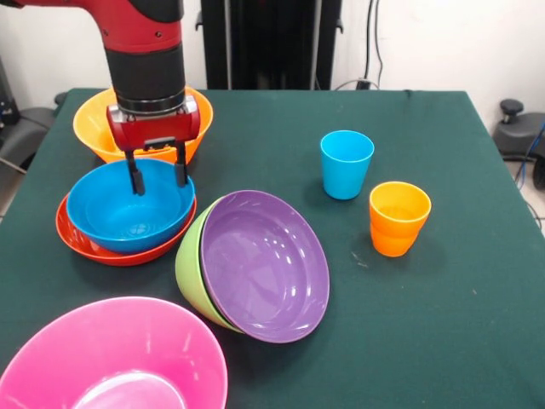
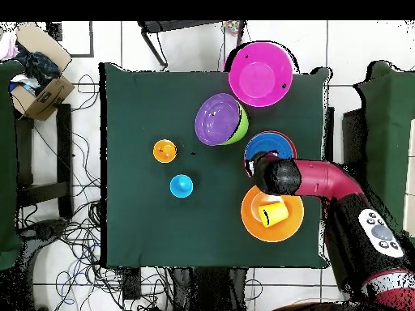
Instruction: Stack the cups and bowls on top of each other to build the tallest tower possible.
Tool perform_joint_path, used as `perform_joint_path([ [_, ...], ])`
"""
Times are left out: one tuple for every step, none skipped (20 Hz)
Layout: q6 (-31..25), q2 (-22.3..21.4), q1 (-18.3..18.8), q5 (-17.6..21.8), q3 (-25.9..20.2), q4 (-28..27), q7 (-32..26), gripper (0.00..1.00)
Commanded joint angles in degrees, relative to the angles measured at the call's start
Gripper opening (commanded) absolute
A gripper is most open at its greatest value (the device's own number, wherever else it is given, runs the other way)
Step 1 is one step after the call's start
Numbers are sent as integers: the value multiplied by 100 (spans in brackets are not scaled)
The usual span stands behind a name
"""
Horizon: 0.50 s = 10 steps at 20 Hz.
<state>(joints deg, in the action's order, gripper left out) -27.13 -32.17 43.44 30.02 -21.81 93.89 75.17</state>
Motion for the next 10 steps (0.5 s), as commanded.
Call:
perform_joint_path([
  [-478, -368, -239, -198, -87, 92, 372, 100],
  [-493, -394, -252, -222, -76, 104, 378, 100],
  [-478, -415, -254, -247, -83, 133, 391, 100],
  [-465, -415, -258, -279, -102, 151, 401, 100],
  [-525, -419, -266, -343, -146, 117, 379, 100],
  [-519, -412, -282, -372, -156, 130, 385, 100],
  [-503, -388, -292, -393, -158, 131, 401, 100],
  [-478, -379, -310, -414, -153, 150, 431, 100],
  [-431, -370, -300, -441, -162, 188, 449, 100],
  [-417, -361, -314, -472, -159, 210, 471, 100],
])
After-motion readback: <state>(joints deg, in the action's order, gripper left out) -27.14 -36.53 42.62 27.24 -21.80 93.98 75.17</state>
